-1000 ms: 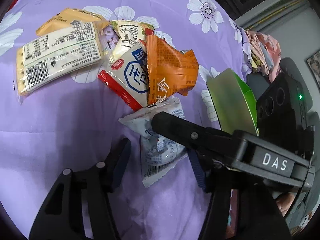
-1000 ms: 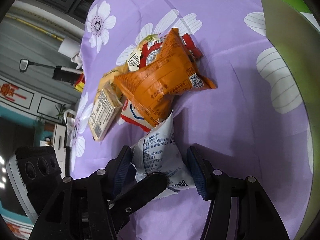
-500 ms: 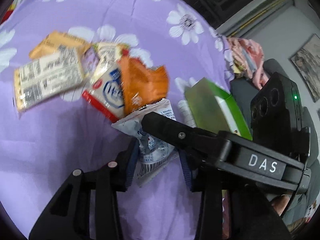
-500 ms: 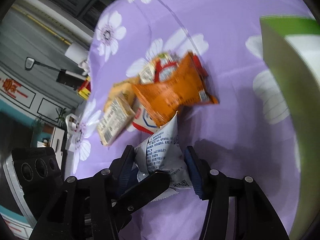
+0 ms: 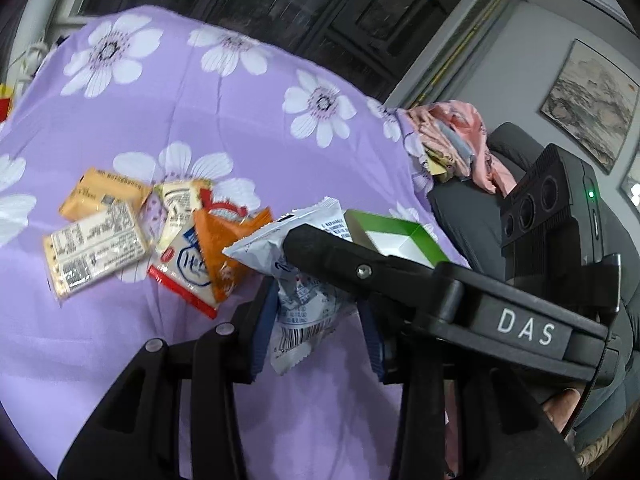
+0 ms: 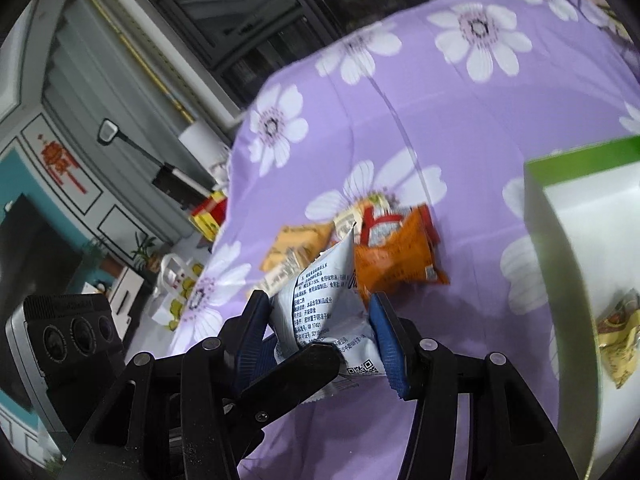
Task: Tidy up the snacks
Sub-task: 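Lift the white pouch with the right gripper and carry it over the box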
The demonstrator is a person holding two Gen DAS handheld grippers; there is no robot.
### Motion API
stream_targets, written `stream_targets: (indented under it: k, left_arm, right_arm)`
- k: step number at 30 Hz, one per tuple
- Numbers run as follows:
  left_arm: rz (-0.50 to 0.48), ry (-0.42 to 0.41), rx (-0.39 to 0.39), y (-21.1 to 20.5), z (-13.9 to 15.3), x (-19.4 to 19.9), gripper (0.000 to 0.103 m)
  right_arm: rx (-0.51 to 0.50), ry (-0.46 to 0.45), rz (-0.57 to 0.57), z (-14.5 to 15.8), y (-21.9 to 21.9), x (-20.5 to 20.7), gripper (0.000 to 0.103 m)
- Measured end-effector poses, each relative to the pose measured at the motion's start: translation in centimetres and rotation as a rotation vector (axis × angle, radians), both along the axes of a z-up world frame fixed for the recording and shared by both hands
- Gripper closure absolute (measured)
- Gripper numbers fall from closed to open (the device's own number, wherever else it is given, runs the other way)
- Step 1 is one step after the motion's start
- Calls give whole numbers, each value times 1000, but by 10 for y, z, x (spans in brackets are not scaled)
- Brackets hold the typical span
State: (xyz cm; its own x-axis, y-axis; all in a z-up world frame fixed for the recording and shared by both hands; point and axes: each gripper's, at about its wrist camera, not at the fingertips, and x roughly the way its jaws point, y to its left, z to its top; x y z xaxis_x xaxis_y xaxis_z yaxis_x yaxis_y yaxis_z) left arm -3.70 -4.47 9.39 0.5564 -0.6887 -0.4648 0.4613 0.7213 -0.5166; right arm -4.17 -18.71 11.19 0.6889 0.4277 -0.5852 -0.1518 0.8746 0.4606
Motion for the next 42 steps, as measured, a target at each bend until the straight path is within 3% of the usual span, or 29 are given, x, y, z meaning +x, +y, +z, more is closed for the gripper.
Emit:
stream_targets:
  k: [7, 30, 42]
  left_arm:
    - [3, -46, 11, -2, 5, -5, 63]
    - [-10, -72, 0, -6, 9, -9, 63]
    - [-122, -85, 37, -52, 22, -4, 63]
  right_arm:
    - [-4, -52, 12, 5, -1, -4, 48]
    - [-16, -75, 4, 9, -3, -11, 48]
    - [22, -96, -109, 20, -41, -23, 48]
